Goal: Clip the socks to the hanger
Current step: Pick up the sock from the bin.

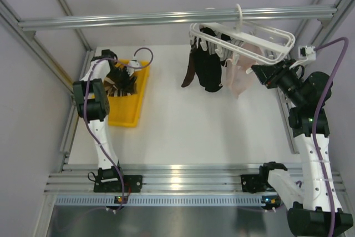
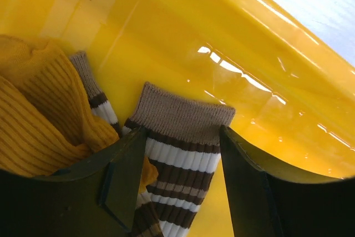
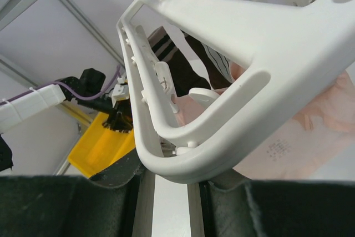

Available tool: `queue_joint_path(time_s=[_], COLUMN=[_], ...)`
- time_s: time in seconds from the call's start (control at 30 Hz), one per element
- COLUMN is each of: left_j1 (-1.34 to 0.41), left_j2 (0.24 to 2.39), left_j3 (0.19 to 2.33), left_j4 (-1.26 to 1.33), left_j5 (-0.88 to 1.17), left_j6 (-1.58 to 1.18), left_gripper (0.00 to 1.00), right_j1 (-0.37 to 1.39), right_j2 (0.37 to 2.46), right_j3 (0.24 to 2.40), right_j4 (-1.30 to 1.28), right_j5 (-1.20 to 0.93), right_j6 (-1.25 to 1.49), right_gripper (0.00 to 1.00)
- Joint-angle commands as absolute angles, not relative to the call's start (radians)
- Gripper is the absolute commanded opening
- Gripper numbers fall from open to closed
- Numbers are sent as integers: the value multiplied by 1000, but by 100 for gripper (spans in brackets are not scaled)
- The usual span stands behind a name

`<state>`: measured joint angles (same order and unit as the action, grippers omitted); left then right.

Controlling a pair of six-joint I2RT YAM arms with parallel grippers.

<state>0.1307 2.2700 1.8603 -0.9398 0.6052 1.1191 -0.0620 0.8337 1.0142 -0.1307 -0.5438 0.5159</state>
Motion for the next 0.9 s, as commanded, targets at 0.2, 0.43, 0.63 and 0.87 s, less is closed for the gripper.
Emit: queue_joint_path(time_s=[0.2, 0.43, 0.63, 0.87], left_j1=[132, 123, 167, 244], left_j2=[2287, 2068, 1916, 1849], left_j3=[1862, 1610, 1644, 1781], left_j4=[-998, -1063, -1181, -1246], left_j5=[568, 621, 707, 778], left_j6=[1296, 1339, 1278, 1195], left_gripper=[50, 5, 0, 0], right_j1=[-71, -71, -71, -71], right_j2=[842, 828, 821, 798], right_j3=[1032, 1029, 1020, 1019], right_j4=[-178, -164, -141, -129], right_j5=[-566, -566, -572, -581], right_j6=[471, 472, 486, 488], right_gripper=[0, 0, 0, 0])
